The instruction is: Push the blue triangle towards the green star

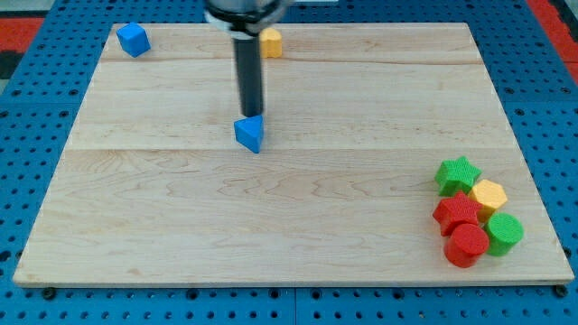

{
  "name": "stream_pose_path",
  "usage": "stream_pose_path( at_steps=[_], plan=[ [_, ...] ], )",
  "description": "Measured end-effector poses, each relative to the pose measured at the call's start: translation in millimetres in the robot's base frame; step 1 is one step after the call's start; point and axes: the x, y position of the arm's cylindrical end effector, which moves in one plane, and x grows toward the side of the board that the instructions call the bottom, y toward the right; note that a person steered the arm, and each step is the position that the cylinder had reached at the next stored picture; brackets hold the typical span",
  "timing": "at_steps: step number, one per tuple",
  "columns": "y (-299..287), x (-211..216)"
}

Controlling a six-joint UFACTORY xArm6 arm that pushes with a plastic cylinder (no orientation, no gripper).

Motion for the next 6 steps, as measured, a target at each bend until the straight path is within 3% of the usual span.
stream_pose_path(
  at_steps=[1, 2, 3, 4, 5, 6],
  plan=[
    [-45.3, -6.0],
    [-85.7, 26.6],
    [-67.9, 58.3],
    [-21.3, 41.4],
    [-36.4, 23.4],
    [6.1, 39.3]
  ],
)
